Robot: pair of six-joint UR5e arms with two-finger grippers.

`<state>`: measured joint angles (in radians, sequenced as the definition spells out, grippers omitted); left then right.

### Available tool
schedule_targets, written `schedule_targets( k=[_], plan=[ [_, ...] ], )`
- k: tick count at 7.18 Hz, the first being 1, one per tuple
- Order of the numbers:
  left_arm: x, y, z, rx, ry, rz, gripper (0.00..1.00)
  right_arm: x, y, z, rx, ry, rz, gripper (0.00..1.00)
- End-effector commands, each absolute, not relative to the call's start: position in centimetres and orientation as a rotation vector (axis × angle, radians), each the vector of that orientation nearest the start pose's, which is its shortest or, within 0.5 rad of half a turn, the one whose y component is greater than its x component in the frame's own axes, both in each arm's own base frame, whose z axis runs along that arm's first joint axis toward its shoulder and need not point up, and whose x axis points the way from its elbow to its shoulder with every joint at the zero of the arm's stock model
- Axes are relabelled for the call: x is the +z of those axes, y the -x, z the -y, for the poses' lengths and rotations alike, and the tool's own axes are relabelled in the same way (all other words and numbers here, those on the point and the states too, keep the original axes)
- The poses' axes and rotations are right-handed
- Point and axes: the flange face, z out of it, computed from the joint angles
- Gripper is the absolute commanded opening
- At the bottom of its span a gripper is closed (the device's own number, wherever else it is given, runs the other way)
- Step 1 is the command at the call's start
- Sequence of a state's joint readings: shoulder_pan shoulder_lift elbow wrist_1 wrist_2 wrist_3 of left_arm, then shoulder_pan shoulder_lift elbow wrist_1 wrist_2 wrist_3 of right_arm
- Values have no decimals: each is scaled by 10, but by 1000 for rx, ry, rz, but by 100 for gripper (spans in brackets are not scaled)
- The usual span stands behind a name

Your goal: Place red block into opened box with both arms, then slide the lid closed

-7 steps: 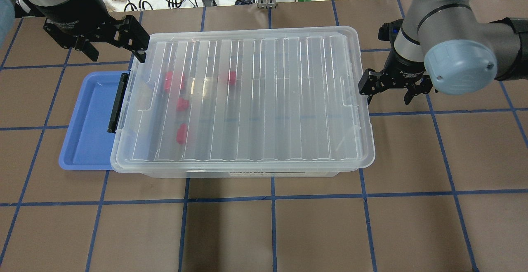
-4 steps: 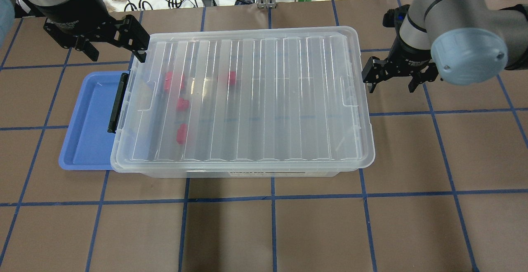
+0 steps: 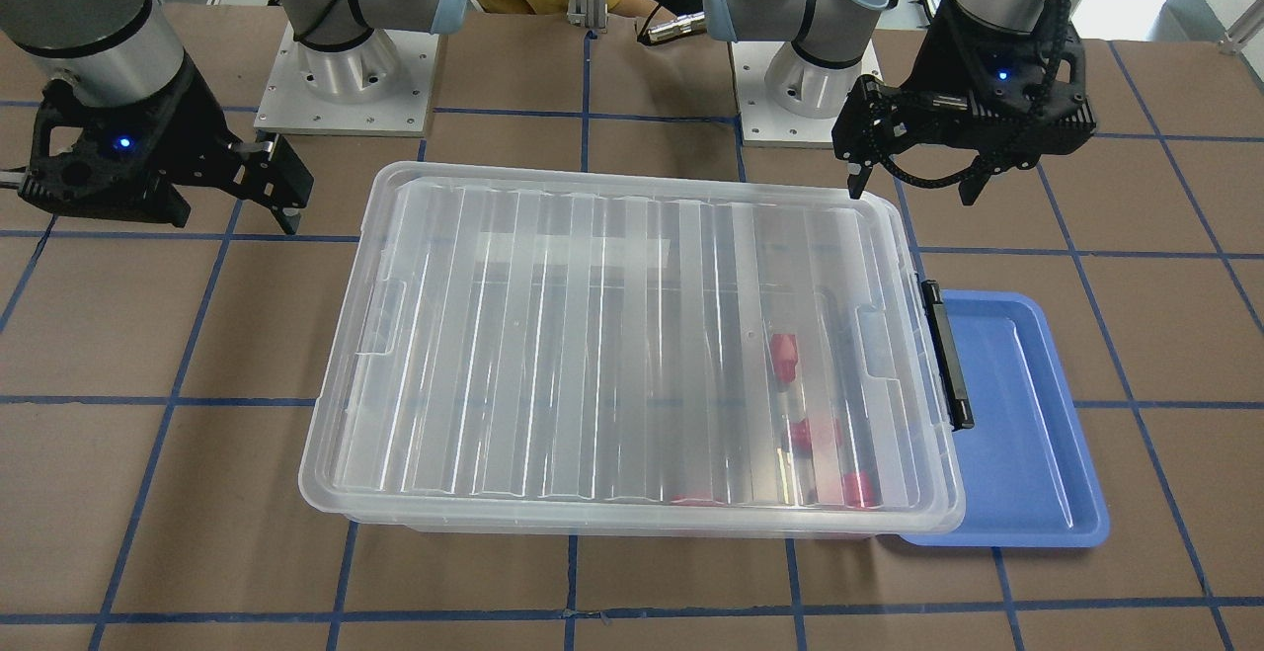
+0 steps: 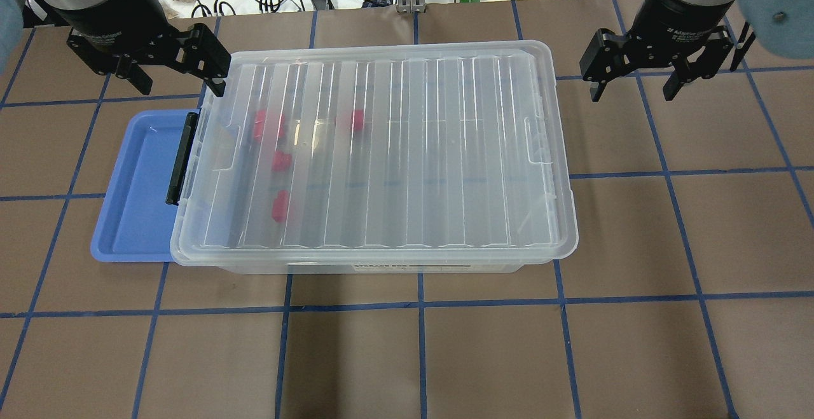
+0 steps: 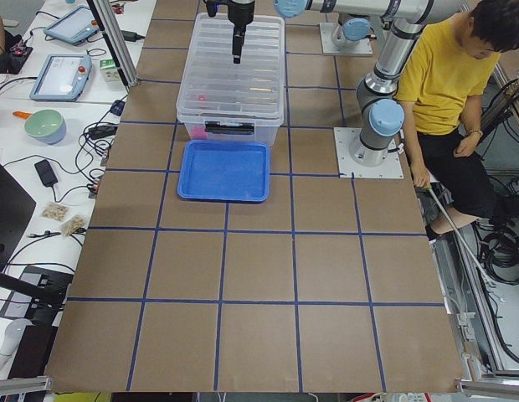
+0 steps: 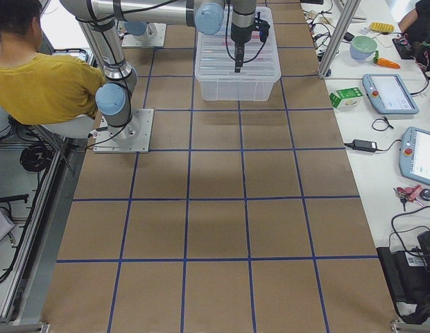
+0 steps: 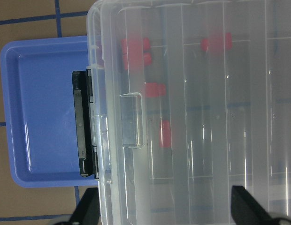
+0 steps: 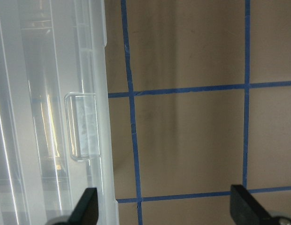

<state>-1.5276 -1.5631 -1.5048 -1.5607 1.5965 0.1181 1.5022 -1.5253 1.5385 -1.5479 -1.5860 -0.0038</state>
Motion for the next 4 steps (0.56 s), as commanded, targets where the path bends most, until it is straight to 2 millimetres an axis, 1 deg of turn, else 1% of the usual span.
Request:
schedule_targets(
  k=[1, 2, 3, 4],
  plan=[
    [526, 109, 501, -128, -115, -3106, 100, 477, -127, 508, 101, -157, -3157, 100],
    [526, 109, 501, -128, -115, -3106, 100, 477, -135, 505, 105, -133, -3159, 100],
    [525, 109, 501, -125, -115, -3104, 100, 476, -134, 500, 112, -120, -3160, 100],
    [523, 110, 501, -118, -115, -3104, 100, 473, -128, 498, 135, -129, -3157, 100]
  ],
)
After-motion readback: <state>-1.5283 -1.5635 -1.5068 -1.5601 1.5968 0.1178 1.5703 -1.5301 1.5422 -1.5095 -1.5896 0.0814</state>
